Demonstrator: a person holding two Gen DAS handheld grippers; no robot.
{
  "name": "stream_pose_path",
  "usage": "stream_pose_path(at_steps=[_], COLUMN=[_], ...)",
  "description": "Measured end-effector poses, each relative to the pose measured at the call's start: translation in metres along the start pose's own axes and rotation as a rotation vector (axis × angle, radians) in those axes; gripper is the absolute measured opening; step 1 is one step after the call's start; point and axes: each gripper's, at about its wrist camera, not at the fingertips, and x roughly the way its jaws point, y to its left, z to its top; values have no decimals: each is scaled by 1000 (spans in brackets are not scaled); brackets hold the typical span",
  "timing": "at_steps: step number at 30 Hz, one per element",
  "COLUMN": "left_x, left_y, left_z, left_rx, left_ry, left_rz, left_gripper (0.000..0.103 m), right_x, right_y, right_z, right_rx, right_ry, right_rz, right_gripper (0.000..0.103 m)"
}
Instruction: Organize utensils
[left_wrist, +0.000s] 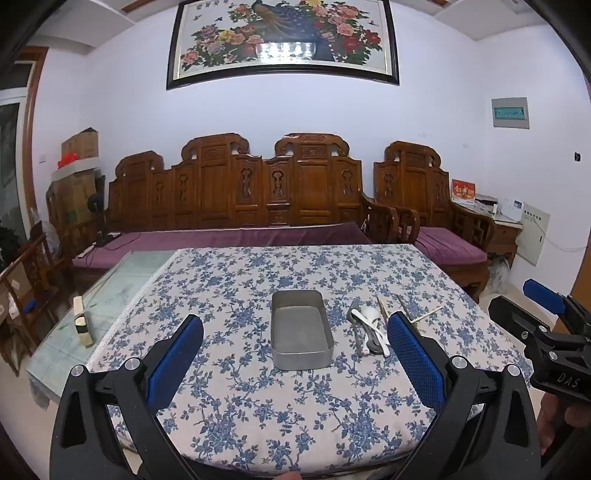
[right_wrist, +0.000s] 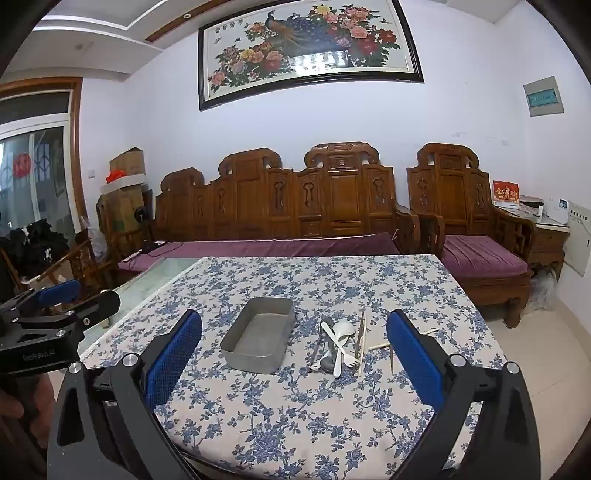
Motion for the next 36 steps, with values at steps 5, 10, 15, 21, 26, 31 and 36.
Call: stream_pose_path(at_steps=[5, 10, 15, 21, 26, 31, 36], left_x=[1, 0, 1, -2, -5, -7, -7], left_y=[-2, -1, -4, -2, -3, -4, -4], left_z=[0, 0, -1, 0, 5, 6, 6], left_rx=[7, 2, 3, 1, 1, 1, 1], left_ry=[0, -2, -3, -7, -7, -9, -9], left_rz=[0, -2, 0, -1, 0, -1, 0], left_gripper=[97, 97, 97, 97, 97, 97, 97], right_x=[0, -1, 0, 1, 1, 2, 2], right_y=[2, 4, 6, 9, 12, 14, 18], right_z=[0, 1, 1, 0, 0, 0, 4], right_rx=[1, 2, 1, 0, -1, -1, -1], right_ry=[-3, -6, -7, -9, -10, -10, -9], right_rz=[1, 3, 3, 4, 4, 4, 4], right_gripper=[101, 101, 101, 101, 101, 101, 101])
